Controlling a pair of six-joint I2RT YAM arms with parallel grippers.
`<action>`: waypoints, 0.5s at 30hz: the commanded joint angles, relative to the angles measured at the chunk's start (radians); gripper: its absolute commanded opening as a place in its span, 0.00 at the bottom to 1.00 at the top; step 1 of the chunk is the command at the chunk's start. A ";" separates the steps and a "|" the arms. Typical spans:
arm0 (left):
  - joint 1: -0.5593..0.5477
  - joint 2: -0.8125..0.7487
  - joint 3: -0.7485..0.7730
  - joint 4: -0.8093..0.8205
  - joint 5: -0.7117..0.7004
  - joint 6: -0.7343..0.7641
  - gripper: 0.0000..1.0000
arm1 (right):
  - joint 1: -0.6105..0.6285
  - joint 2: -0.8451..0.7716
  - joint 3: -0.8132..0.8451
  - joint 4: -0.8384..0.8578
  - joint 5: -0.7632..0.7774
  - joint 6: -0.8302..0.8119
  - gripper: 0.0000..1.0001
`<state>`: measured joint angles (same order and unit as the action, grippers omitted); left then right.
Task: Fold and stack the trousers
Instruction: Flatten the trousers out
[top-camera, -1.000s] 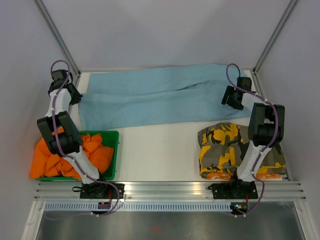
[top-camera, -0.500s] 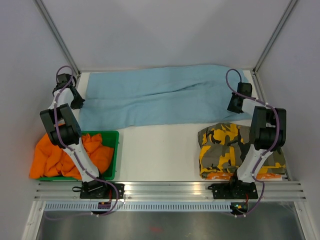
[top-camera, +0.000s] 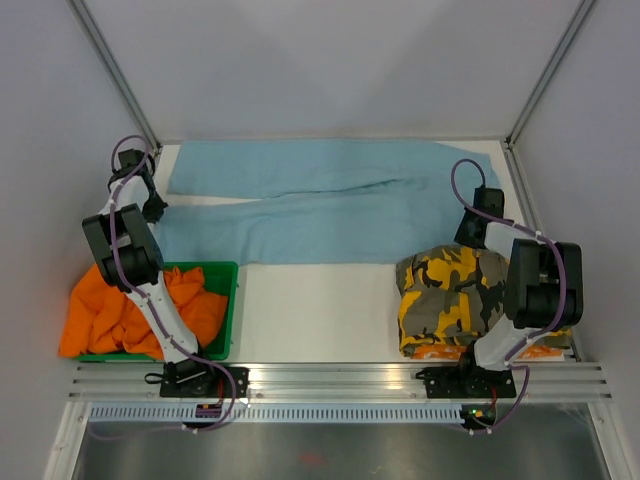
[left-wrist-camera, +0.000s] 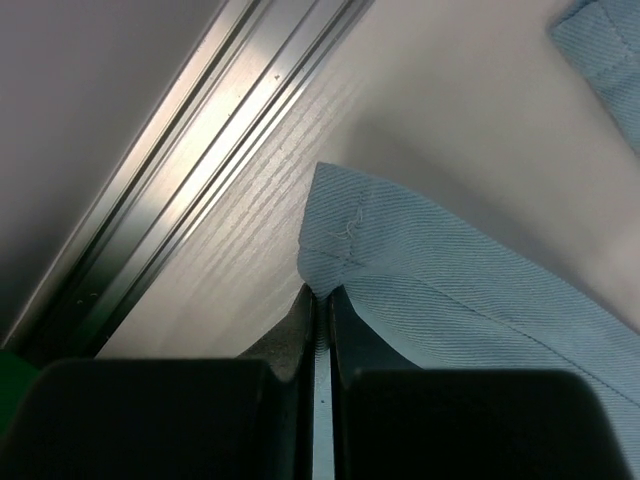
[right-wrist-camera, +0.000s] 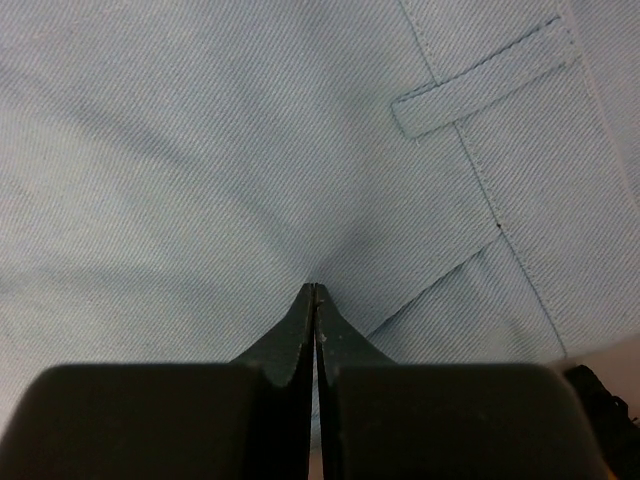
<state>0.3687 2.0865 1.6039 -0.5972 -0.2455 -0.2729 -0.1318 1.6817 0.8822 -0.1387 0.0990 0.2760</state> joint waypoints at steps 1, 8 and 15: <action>0.009 -0.016 0.056 0.014 -0.087 0.040 0.02 | -0.003 -0.005 0.006 -0.093 0.097 -0.021 0.00; 0.001 -0.089 0.172 -0.056 0.147 0.054 0.52 | -0.003 0.003 0.320 -0.194 -0.010 -0.060 0.56; -0.007 -0.291 0.109 -0.089 0.216 -0.098 0.92 | -0.012 -0.002 0.571 -0.301 0.083 0.072 0.97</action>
<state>0.3649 1.9686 1.7733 -0.6743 -0.0917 -0.2771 -0.1345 1.7004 1.4063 -0.3634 0.1143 0.2638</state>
